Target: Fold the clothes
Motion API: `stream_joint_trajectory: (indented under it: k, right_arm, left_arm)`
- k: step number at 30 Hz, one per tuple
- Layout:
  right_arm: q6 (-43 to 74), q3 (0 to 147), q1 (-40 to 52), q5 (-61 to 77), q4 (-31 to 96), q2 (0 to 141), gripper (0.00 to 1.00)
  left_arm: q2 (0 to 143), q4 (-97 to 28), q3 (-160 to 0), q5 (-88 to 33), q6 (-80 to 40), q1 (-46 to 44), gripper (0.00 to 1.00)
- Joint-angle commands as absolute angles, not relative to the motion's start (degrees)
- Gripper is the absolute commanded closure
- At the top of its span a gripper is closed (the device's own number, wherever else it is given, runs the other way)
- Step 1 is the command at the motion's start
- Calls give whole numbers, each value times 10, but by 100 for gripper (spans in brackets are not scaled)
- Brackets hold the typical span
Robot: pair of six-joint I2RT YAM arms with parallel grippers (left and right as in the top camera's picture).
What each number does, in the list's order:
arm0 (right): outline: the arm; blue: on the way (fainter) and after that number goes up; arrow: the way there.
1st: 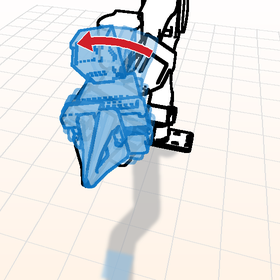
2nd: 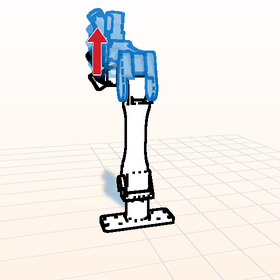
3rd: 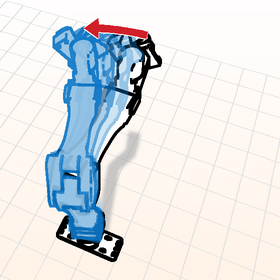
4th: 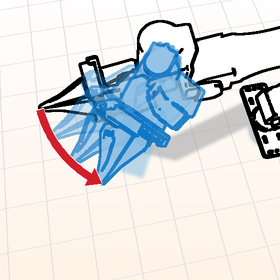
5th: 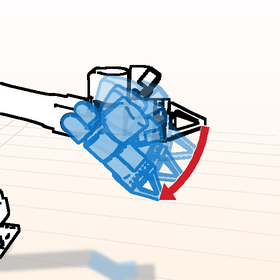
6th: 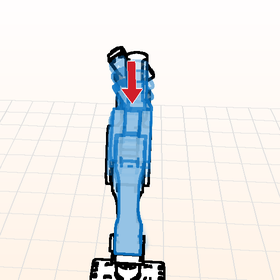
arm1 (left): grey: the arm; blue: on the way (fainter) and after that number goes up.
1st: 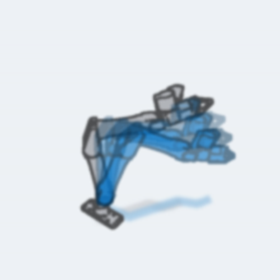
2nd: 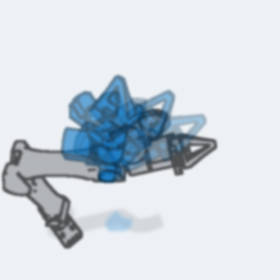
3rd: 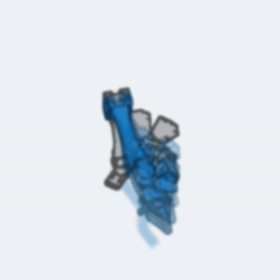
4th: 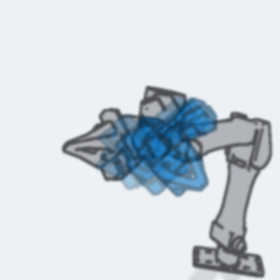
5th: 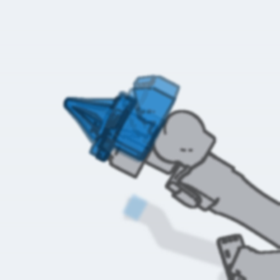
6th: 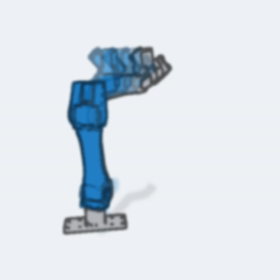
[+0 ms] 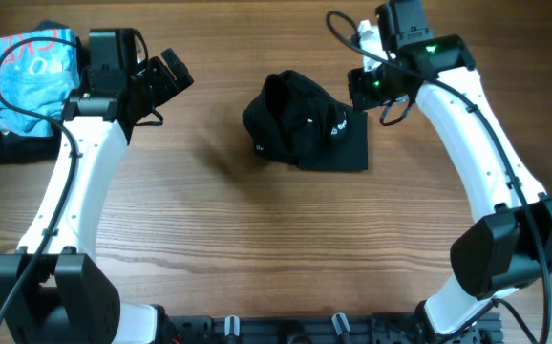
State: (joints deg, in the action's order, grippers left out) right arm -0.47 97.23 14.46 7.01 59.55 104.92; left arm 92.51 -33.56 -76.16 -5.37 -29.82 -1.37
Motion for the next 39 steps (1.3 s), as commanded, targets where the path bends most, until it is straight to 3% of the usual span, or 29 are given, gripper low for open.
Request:
stream_joint_trajectory:
  k: [1, 3, 5, 10, 17, 25, 28, 31, 39]
  right_arm:
    - [-67, 978, 173, 108, 593, 1054, 51]
    - [-83, 978, 187, 102, 589, 1056, 38]
    - [-84, 978, 201, 87, 584, 1062, 35]
    - [-69, 977, 223, 83, 570, 1090, 35]
    - [-10, 976, 254, 23, 536, 1144, 42]
    - [12, 975, 258, -6, 521, 1187, 55]
    - [20, 975, 258, -19, 516, 1195, 69]
    - [46, 975, 258, -48, 515, 1192, 95]
    - [63, 975, 248, -41, 531, 1146, 96]
  left_arm:
    - [918, -337, -768, -44, -287, -11, 0]
    - [918, -337, -768, -44, -287, -11, 0]
    - [918, -337, -768, -44, -287, -11, 0]
    - [918, -337, -768, -44, -287, -11, 0]
    - [918, -337, -768, -44, -287, -11, 0]
    - [918, -337, -768, -44, -287, -11, 0]
    - [918, -337, -768, -44, -287, -11, 0]
    - [918, -337, -768, -44, -287, -11, 0]
    - [918, -337, -768, -44, -287, -11, 0]
